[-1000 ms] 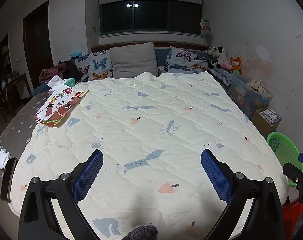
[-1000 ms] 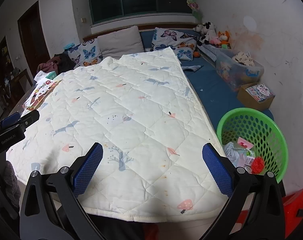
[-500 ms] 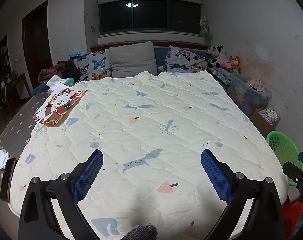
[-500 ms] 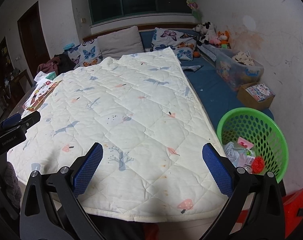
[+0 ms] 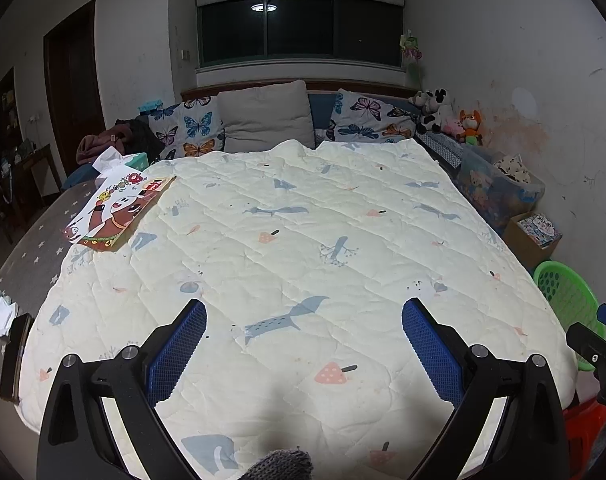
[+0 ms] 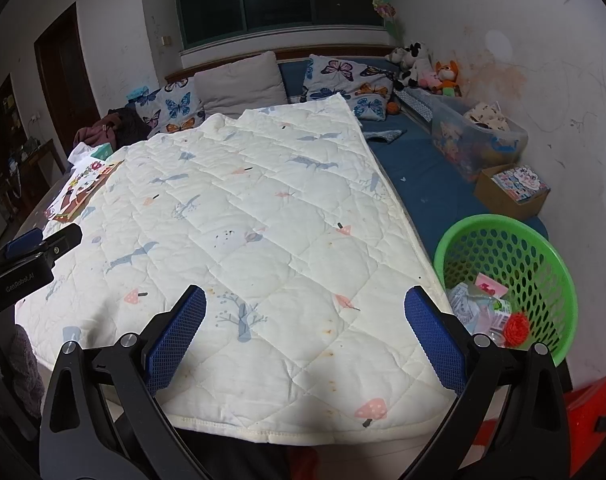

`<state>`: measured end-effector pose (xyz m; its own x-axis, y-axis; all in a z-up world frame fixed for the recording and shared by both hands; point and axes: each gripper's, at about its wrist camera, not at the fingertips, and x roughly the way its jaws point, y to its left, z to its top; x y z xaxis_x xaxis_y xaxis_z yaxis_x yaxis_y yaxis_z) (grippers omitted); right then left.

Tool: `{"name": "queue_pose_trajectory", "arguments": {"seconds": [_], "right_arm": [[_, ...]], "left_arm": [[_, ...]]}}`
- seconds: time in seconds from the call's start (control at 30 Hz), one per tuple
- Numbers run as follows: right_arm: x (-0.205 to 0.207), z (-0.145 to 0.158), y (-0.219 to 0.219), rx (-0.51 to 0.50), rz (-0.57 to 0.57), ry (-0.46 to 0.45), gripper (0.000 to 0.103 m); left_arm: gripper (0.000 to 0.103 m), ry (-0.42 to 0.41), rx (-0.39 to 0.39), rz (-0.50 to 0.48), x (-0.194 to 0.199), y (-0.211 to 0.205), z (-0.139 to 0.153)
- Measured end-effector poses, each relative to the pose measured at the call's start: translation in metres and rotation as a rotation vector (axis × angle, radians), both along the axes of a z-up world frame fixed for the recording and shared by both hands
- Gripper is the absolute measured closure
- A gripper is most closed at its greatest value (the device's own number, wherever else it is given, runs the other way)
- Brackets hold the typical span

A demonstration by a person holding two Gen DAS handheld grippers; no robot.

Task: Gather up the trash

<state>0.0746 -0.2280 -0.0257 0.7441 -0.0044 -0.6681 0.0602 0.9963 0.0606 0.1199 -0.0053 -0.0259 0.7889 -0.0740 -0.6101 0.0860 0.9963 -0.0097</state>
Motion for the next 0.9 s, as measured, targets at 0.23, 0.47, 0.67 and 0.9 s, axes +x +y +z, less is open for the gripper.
{"name": "queue_pose_trajectory", "arguments": {"seconds": [0.23, 0.47, 0.67, 0.9], "right_arm": [[0.0002, -0.0008, -0.0004, 0.001, 0.000, 0.000, 0.004], [0.0000, -0.0007, -0.0009, 0.004, 0.000, -0.002, 0.004], [-0.0002, -0.0018, -0.0021, 0.004, -0.005, -0.004, 0.004], [0.0007, -0.0005, -0.0024, 0.004, 0.000, -0.003, 0.004]], "left_arm": [[0.008, 0.000, 0.003, 0.000, -0.0004, -0.0002, -0.0008], [0.008, 0.000, 0.001, 0.001, 0.0000, -0.0001, -0.0001], [0.008, -0.002, 0.008, -0.006, 0.0002, -0.0038, -0.0015], [0.008, -0.007, 0.011, -0.010, -0.0021, -0.0070, -0.0007]]}}
